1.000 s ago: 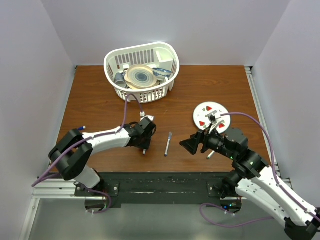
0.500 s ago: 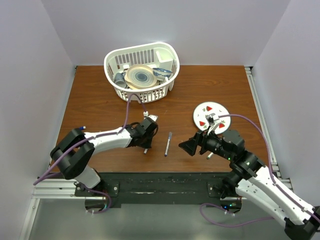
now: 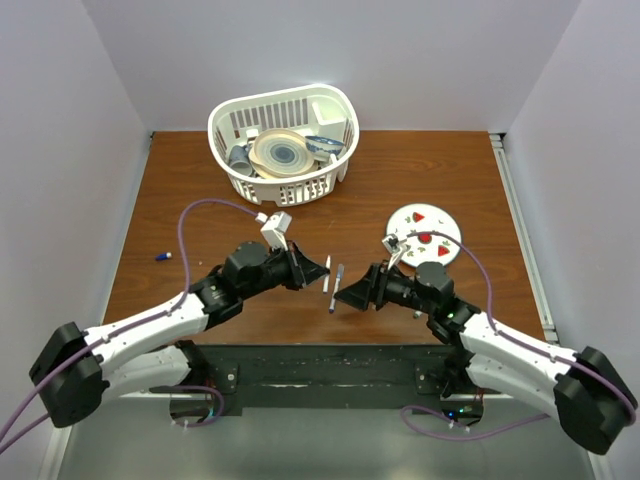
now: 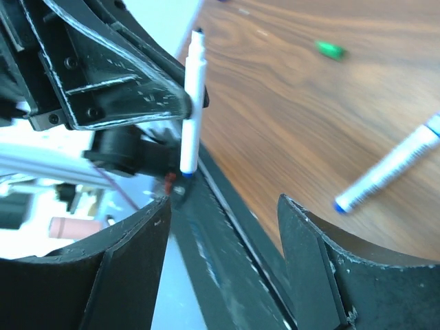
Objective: Insert the pens into the pen caps
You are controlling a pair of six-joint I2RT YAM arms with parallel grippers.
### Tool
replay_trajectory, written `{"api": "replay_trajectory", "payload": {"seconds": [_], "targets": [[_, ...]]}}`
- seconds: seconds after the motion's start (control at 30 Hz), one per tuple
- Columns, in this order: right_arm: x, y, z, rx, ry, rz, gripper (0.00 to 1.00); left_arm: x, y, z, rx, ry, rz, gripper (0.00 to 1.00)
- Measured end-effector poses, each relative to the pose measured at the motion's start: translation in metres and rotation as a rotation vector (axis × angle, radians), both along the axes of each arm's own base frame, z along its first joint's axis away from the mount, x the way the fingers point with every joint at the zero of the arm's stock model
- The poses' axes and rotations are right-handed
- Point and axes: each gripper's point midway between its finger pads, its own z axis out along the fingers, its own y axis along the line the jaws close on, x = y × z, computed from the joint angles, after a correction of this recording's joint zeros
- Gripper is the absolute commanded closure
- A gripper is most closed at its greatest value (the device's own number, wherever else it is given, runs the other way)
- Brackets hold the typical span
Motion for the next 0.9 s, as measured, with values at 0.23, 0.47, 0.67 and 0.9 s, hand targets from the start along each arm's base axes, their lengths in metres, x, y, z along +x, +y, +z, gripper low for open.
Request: {"api": "replay_trajectory", "payload": {"seconds": [0.23,0.47,0.67,0.9], "targets": [[-0.004,0.018,0.031,0.113,-0.079,0.063,0.42,-0.006,-0.003,0.037,-0.175,-0.034,-0.002,1.00],[-0.009,0.029,0.047,0.154,-0.119,0.093,0.56,-0.008,-0.003,0.042,-0.206,-0.034,-0.003,1.00],[-0.003,0.034,0.043,0.147,-0.113,0.076,0.64,-0.009,-0.002,0.047,-0.226,-0.052,-0.006,1.00],[0.001,0.038,0.046,0.162,-0.126,0.060,0.62,-0.015,-0.001,0.035,-0.228,-0.021,-0.013,1.00]]}}
